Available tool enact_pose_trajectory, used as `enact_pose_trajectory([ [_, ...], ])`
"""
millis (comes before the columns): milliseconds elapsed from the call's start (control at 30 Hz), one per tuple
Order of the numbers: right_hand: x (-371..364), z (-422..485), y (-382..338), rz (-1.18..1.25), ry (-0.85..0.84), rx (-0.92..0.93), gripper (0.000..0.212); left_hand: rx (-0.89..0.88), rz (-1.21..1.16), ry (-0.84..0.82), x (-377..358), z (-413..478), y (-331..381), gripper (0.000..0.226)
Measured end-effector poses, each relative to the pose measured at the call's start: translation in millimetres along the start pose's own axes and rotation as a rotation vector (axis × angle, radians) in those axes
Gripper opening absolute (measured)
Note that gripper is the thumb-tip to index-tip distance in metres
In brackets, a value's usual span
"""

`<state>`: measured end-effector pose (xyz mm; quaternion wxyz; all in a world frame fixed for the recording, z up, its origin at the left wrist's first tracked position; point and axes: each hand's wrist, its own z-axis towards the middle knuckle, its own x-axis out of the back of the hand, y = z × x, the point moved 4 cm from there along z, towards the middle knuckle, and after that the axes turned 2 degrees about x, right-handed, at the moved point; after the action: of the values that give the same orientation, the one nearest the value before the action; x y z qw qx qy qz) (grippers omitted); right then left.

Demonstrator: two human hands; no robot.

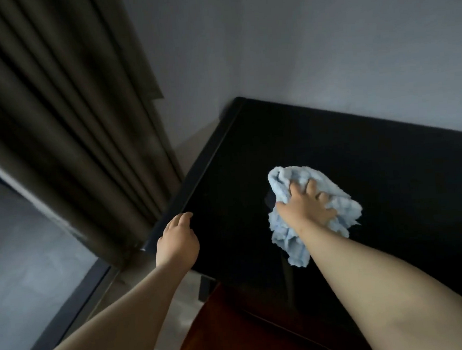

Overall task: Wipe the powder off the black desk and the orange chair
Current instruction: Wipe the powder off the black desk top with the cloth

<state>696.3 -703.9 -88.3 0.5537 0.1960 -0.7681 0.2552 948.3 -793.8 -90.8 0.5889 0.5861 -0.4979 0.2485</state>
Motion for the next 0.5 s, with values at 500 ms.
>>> enact_pose_trajectory([
  [500,-54.5,-161.9,-223.5,1.252,-0.88,0.297,0.032,0.22,-0.259,0.379,119.4,-4.4,-75.2,0.032],
])
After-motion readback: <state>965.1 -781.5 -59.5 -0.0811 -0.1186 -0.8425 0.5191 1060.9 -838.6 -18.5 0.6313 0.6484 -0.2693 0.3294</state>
